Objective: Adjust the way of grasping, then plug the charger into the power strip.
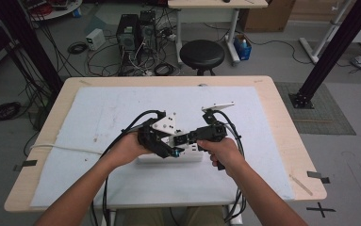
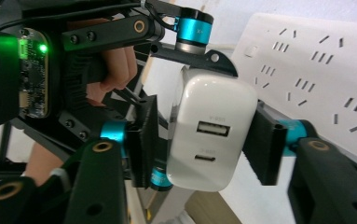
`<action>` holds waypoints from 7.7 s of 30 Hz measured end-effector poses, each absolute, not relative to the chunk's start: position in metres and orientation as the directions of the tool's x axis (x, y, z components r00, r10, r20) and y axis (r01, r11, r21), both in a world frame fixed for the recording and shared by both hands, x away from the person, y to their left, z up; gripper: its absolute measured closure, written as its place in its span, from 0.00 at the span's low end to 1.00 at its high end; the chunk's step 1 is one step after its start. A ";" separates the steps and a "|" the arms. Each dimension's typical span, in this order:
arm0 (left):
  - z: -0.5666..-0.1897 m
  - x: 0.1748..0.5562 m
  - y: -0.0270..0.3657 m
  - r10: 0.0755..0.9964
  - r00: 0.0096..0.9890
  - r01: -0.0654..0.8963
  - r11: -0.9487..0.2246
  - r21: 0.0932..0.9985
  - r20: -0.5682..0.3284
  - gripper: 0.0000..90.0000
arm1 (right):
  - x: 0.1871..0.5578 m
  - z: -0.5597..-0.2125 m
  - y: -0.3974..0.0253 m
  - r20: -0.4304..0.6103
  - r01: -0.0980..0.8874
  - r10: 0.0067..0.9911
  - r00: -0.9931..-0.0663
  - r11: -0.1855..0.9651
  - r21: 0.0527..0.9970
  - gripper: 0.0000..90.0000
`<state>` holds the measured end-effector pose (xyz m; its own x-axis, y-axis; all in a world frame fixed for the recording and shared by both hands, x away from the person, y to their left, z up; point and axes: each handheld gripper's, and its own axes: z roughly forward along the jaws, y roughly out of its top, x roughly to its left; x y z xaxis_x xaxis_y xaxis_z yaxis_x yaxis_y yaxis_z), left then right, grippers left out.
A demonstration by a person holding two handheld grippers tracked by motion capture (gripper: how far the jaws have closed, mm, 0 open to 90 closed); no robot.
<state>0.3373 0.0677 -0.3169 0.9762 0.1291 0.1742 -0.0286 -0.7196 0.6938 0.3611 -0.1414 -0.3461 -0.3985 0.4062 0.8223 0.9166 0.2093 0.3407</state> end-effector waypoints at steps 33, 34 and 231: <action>-0.329 0.359 0.160 0.373 0.927 0.313 -0.825 0.471 0.037 0.24 | 0.381 -0.319 -0.142 0.185 0.580 0.579 -0.794 0.628 0.518 0.69; -0.329 0.359 0.162 0.380 0.924 0.321 -0.823 0.469 0.035 0.24 | 0.382 -0.317 -0.139 0.160 0.557 0.562 -0.811 0.659 0.506 0.69; -0.325 0.356 0.213 0.508 0.856 0.423 -0.795 0.434 0.095 0.24 | 0.365 -0.272 -0.267 -0.085 0.553 0.658 -0.748 0.690 0.467 0.01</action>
